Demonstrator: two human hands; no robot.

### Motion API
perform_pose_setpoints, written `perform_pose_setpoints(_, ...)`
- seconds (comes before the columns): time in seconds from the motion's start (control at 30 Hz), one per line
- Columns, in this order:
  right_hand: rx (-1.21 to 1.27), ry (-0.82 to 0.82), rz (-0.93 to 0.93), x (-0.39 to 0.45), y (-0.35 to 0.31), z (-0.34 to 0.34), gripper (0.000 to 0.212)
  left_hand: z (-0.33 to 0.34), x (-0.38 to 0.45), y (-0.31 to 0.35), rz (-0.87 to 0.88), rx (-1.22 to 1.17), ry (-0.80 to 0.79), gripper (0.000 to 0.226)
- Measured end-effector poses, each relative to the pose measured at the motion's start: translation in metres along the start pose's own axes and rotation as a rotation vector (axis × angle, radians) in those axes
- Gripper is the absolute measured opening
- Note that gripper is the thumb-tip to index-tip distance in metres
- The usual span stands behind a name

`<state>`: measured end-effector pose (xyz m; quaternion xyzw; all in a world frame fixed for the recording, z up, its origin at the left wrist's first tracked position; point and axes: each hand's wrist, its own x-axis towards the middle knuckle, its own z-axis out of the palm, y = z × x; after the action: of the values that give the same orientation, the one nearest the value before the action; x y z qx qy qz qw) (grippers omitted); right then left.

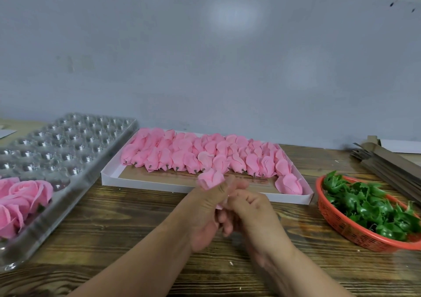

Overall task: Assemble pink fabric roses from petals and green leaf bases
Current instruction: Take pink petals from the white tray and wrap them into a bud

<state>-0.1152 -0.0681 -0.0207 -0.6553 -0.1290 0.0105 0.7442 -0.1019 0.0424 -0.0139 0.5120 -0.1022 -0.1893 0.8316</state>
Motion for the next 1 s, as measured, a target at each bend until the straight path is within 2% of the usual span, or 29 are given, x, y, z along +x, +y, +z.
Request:
perform_pose_setpoints(0.13,0.185,-0.065,0.179,0.000,-0.004,-0.002,0.018,-0.008,-0.001,0.003,-0.012,0.003,-0.146,0.056)
perform_pose_setpoints(0.23,0.254,-0.063,0.222,0.001,-0.004,-0.002,0.013,-0.009,-0.001,0.003,-0.006,0.024,-0.162,0.060)
perform_pose_setpoints(0.3,0.235,-0.068,0.200,0.000,-0.003,-0.001,0.012,-0.008,0.001,0.000,-0.001,0.012,-0.100,0.049)
perform_pose_setpoints(0.37,0.116,-0.044,0.113,-0.003,-0.001,0.002,0.013,-0.006,0.003,-0.001,0.005,-0.019,-0.038,0.046)
perform_pose_setpoints(0.43,-0.034,0.026,-0.007,-0.004,0.001,0.005,0.009,-0.005,0.004,-0.002,0.015,-0.036,-0.009,0.045)
perform_pose_setpoints(0.5,-0.068,0.093,-0.077,-0.004,0.002,0.007,0.003,-0.004,0.005,-0.002,0.019,-0.031,0.003,0.044)
perform_pose_setpoints(0.67,-0.034,0.138,-0.082,-0.004,-0.001,0.009,0.012,-0.003,0.006,-0.004,0.025,-0.012,0.007,0.046)
perform_pose_setpoints(0.77,-0.055,0.149,-0.092,-0.004,-0.001,0.009,0.012,-0.003,0.006,-0.004,0.007,-0.006,0.000,0.034)
perform_pose_setpoints(1.0,-0.034,0.142,-0.018,-0.004,0.002,0.009,0.012,-0.005,0.005,-0.004,-0.027,-0.015,0.012,0.032)
